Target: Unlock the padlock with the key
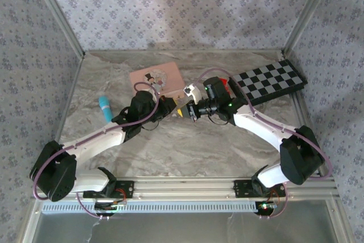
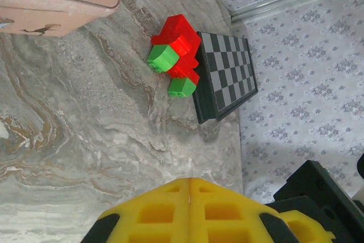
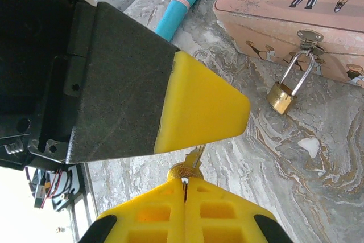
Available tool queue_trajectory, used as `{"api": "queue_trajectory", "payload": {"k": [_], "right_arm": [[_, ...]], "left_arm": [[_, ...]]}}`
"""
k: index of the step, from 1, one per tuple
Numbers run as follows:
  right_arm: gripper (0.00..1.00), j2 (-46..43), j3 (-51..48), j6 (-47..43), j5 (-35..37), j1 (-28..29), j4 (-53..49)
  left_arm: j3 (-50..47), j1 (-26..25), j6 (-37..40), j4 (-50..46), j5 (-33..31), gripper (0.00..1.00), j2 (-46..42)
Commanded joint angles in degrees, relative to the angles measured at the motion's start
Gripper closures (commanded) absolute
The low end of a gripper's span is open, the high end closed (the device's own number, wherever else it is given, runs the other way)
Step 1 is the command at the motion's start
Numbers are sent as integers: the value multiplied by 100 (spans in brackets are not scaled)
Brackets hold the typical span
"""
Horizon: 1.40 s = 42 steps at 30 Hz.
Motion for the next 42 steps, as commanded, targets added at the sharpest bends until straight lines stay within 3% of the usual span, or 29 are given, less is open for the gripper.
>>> {"api": "queue_trajectory", "payload": {"k": [1, 4, 7, 11, 17, 24, 29, 35, 37, 42], "right_arm": [[86, -153, 78, 105, 2, -42, 161], [62, -417, -205, 551, -141, -263, 520], [53, -648, -633, 1292, -504, -544, 1389], [51, -825, -1075, 1962, -597, -646, 2277], [50, -616, -1470, 2977, -872, -648, 3859], [54, -321, -1532, 3211, -1048, -660, 4327], [73, -287, -1553, 3240, -1075, -651, 4429], [83, -212, -1549, 3328, -1118, -628, 4547], [83, -184, -1534, 3354, -1142, -615, 4592], [71, -110, -1537, 3379, -1149, -582, 4636]], "left_arm": [[90, -35, 241, 111, -108, 100, -96], [76, -19, 831, 225, -249, 100, -229], [30, 8, 1337, 517, -220, 100, -322], [-14, 95, 1668, 1140, 288, 100, -267], [-43, 134, 1701, 2116, 1030, 100, -13], [-97, 139, 1613, 2391, 1186, 100, 29], [-172, 134, 1482, 2470, 1134, 100, 38], [-127, 129, 1436, 2350, 1049, 100, 42], [-113, 125, 1404, 2342, 1038, 100, 53], [-187, 123, 1301, 2397, 918, 100, -10]]}}
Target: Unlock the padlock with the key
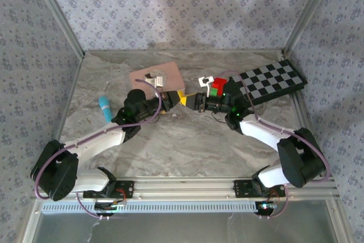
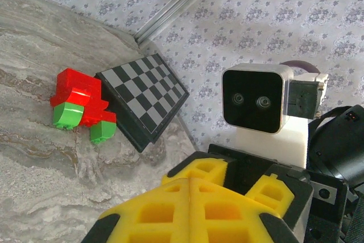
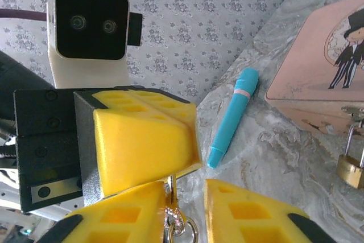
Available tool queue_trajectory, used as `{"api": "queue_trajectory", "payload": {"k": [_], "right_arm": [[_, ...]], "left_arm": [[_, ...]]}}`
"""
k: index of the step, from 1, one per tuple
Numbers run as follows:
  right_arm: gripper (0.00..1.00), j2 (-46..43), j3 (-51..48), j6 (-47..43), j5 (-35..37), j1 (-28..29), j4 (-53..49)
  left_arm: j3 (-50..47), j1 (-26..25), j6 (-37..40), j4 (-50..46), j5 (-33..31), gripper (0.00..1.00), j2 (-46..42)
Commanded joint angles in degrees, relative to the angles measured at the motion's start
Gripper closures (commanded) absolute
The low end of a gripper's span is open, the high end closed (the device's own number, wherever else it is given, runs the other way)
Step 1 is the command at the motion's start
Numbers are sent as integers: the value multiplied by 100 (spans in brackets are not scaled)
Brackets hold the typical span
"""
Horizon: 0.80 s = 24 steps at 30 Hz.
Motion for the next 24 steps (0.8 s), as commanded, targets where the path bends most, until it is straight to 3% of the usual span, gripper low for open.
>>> {"api": "queue_trajectory", "payload": {"k": [1, 6, 16, 18, 22, 23, 24], "right_arm": [[69, 87, -38, 41, -84, 69, 194], [69, 171, -51, 156, -115, 85, 394], [99, 295, -42, 373, -234, 112, 701], [100, 281, -51, 365, -215, 90, 681], [100, 53, 64, -270, -38, 41, -275], [100, -59, 178, -604, 87, 48, -786], [100, -174, 303, -1096, 251, 88, -1405]], "left_arm": [[-67, 5, -100, 301, -90, 100, -86], [-105, 7, -135, 318, -184, 100, -158], [-175, 1, -250, 365, -324, 100, -193], [-192, 5, -292, 294, -407, 98, -230], [-203, 23, -389, -273, -853, 53, -518], [-174, 33, -414, -551, -990, 43, -630], [-128, 46, -433, -812, -1112, 41, -714]]}}
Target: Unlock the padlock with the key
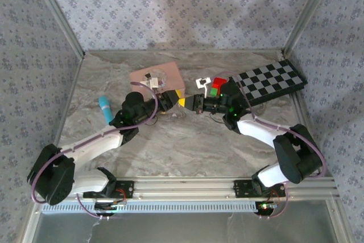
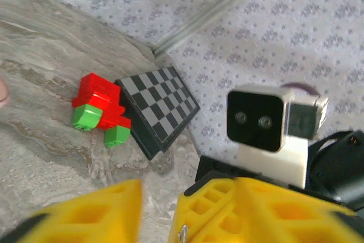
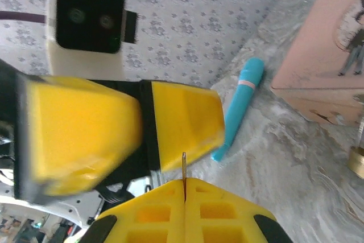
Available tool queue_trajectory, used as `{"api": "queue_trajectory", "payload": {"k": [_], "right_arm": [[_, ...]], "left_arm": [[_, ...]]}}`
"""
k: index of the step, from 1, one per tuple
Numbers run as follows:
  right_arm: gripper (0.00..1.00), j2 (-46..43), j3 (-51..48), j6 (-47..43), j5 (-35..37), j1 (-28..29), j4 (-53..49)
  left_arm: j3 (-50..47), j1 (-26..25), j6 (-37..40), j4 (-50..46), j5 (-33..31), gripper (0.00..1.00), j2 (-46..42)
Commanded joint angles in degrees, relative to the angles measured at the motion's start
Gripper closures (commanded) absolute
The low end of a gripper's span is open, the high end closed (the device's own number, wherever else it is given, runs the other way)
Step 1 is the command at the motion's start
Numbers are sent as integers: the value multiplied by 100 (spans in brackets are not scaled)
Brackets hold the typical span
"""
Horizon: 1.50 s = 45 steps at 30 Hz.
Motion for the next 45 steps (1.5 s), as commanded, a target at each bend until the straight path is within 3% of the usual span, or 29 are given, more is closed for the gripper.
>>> {"api": "queue_trajectory", "payload": {"k": [1, 5, 14, 35, 45], "right_arm": [[100, -448, 478, -1543, 550, 69, -2018], [100, -666, 1203, -3143, 1839, 404, -4143], [100, -521, 1900, -4299, 3769, 1130, -5272], [100, -416, 1888, -4391, 3914, 1533, -4693], [100, -355, 1828, -4373, 4082, 1554, -4473]], "left_arm": [[138, 60, -74, -828, -566, 40, -433], [446, 45, -111, -1796, -768, 41, -565], [787, -93, -937, -1859, -672, 50, -119], [911, -282, -1412, -1727, -567, 68, 430], [920, -282, -1452, -1682, -513, 82, 455]]}}
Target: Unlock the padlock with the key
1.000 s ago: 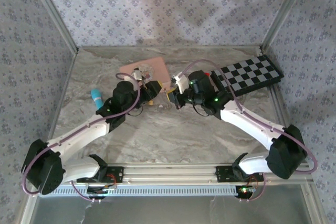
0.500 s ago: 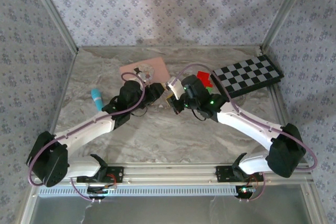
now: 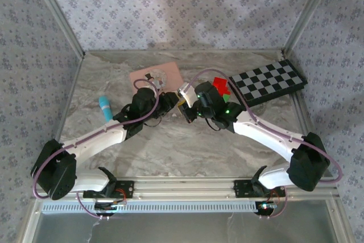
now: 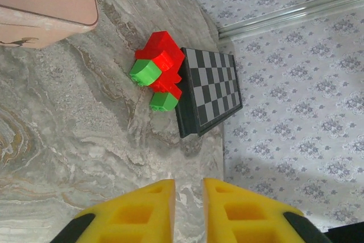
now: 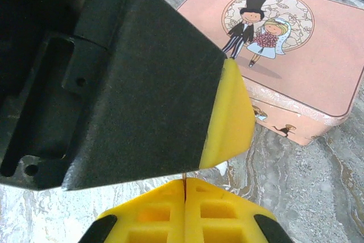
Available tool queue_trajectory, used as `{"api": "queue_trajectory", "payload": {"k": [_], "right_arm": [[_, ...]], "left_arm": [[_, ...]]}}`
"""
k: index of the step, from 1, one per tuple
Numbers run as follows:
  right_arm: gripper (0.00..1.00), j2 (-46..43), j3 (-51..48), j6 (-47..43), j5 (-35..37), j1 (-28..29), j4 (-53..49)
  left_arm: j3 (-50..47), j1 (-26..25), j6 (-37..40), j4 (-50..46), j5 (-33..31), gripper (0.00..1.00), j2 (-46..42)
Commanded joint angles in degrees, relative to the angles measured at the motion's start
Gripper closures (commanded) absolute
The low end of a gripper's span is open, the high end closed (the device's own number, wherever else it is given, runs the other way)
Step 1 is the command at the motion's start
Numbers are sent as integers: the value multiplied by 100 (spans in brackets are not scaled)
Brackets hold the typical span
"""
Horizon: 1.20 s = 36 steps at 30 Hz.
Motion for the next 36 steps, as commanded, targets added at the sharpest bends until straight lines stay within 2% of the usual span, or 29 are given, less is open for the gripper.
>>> {"api": "queue_trajectory", "payload": {"k": [1, 14, 18, 21, 27, 31, 36], "right_arm": [[100, 49, 81, -72, 203, 35, 224], [100, 64, 41, -89, 345, 90, 473], [100, 43, 42, -107, 323, 91, 431], [100, -39, -8, 9, 34, 4, 336], [68, -495, -418, 997, -1522, -850, 722], [58, -746, -742, 1856, -2397, -1408, 1218], [49, -836, -1294, 3179, -3267, -1962, 2630]], "left_arm": [[229, -48, -9, 119, 110, 83, 33], [402, -47, -46, -10, 227, 83, 165], [423, -43, -10, -14, 168, 100, 191], [414, -8, 146, -24, 85, 100, 183], [277, 196, 1079, 509, 105, 100, 110], [280, 207, 1951, 941, 336, 100, 52], [223, 215, 2820, 1604, 799, 100, -29]]}}
